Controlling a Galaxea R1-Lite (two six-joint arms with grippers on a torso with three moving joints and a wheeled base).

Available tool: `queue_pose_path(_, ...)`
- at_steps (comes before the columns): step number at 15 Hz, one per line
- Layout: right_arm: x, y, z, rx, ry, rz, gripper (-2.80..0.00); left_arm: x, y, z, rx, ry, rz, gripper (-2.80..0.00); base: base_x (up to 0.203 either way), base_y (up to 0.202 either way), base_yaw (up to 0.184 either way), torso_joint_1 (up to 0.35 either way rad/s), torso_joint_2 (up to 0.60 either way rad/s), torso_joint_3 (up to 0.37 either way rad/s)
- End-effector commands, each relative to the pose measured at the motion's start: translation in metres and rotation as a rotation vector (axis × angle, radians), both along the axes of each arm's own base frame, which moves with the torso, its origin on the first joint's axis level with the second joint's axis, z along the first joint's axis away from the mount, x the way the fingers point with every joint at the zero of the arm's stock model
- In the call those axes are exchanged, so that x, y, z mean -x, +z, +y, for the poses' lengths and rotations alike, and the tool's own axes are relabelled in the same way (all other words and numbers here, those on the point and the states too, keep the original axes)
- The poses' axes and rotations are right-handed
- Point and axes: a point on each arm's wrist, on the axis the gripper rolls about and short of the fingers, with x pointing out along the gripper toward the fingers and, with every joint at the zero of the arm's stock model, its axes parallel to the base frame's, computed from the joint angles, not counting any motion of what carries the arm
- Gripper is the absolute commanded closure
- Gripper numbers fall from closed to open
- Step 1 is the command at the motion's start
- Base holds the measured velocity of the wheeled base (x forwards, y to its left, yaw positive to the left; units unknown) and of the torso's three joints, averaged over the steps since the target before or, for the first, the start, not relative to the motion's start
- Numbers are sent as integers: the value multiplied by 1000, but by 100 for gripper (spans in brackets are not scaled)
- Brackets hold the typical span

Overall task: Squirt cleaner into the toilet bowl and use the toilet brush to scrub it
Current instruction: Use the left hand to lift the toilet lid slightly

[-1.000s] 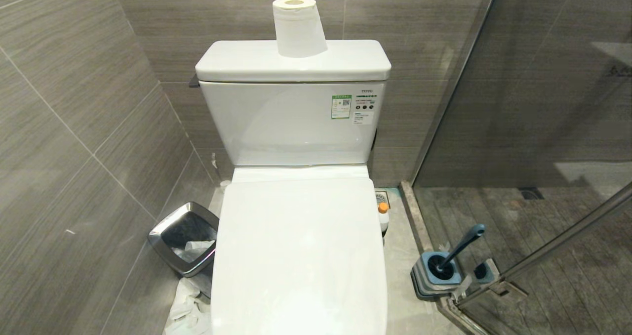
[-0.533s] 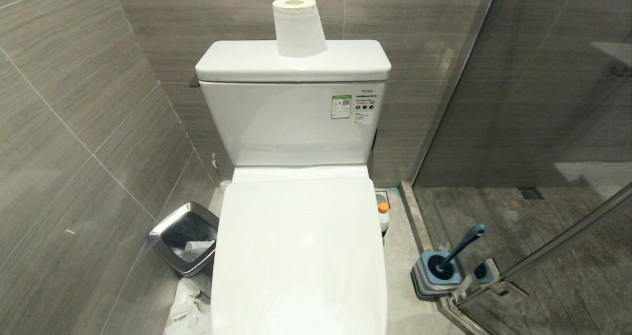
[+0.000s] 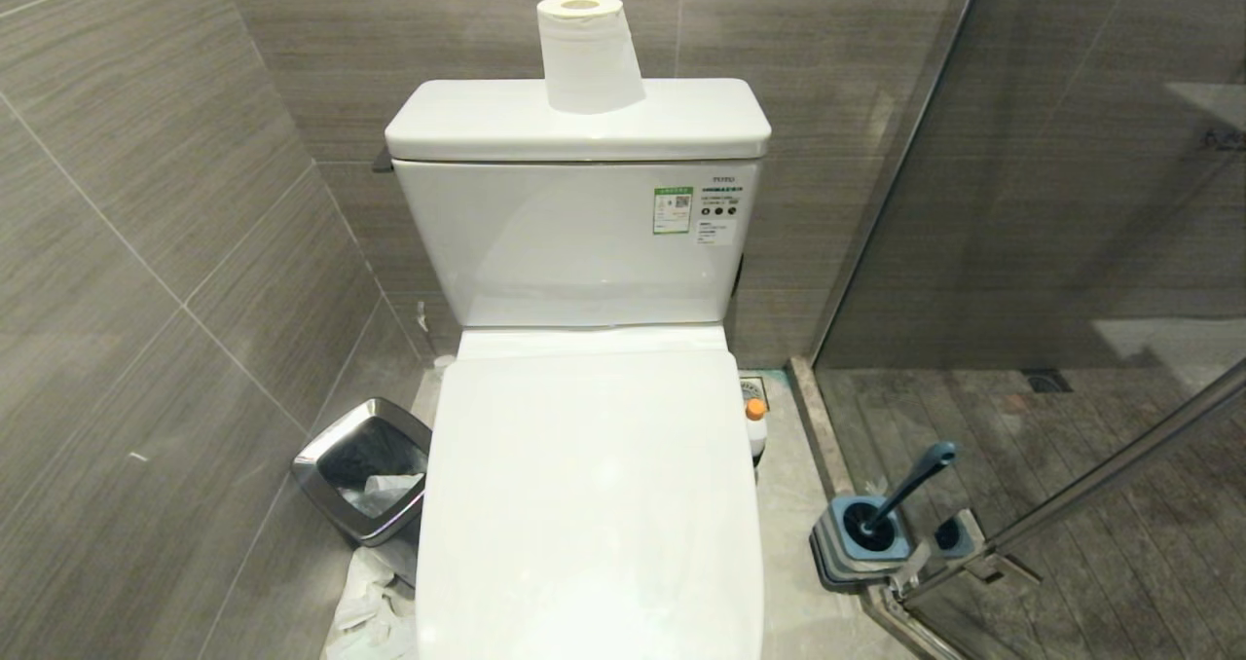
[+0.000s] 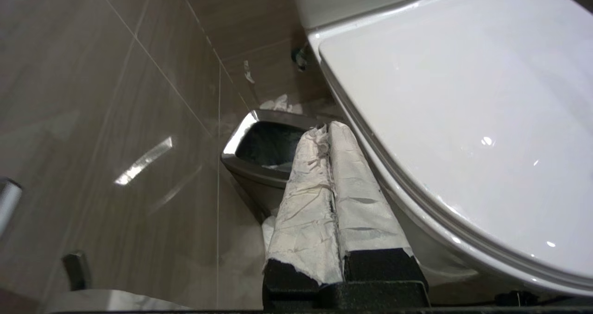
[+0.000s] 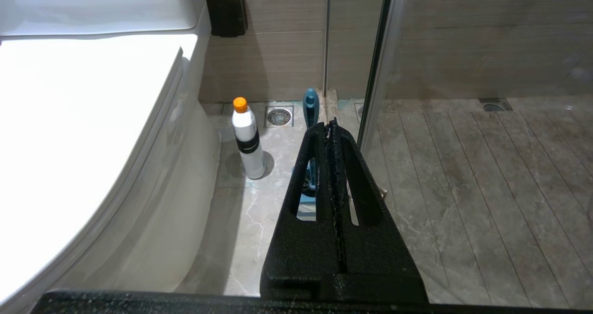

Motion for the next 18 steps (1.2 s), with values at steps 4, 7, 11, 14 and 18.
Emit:
queue_pose_path(4,-2,-7,0,-1,0,24,0,12,63,-1,-33,-34,14,0,0,0,0,0,0,0)
queue_pose_path(7,-2,-7,0,0,0,24,0,-4,109,-1,-40,-43,52,0,0,0,0,0,0,0)
queue_pose_path(11,-2,-7,0,-1,0,24,0,-42,160,-1,-40,-47,113,0,0,0,0,0,0,0)
queue_pose_path(14,-2,-7,0,0,0,24,0,-76,174,-1,-40,-50,197,0,0,0,0,0,0,0)
queue_pose_path(18,-2,-7,0,-1,0,24,0,-129,180,-2,-56,-60,326,0,0,0,0,0,0,0)
